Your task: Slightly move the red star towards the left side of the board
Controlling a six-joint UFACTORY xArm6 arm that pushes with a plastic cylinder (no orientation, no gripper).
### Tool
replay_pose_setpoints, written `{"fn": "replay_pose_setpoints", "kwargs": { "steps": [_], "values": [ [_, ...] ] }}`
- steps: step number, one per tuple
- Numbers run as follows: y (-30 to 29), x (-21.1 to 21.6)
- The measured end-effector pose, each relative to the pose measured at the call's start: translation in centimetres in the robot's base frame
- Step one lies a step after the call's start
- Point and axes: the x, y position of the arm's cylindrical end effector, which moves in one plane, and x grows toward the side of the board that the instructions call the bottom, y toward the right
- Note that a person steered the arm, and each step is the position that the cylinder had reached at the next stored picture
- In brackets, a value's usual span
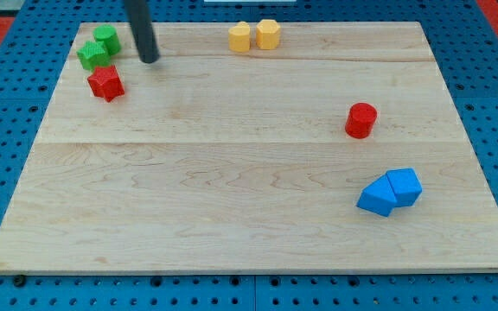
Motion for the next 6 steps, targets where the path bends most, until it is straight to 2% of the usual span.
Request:
{"fn": "replay_pose_setpoints", "kwargs": {
  "steps": [1,2,3,4,6],
  "values": [
    [-0.4,4.7],
    [-6.6,5.0],
    [-8.9,4.9],
    [-2.5,6.1],
    [19.5,6.1]
  ]
}}
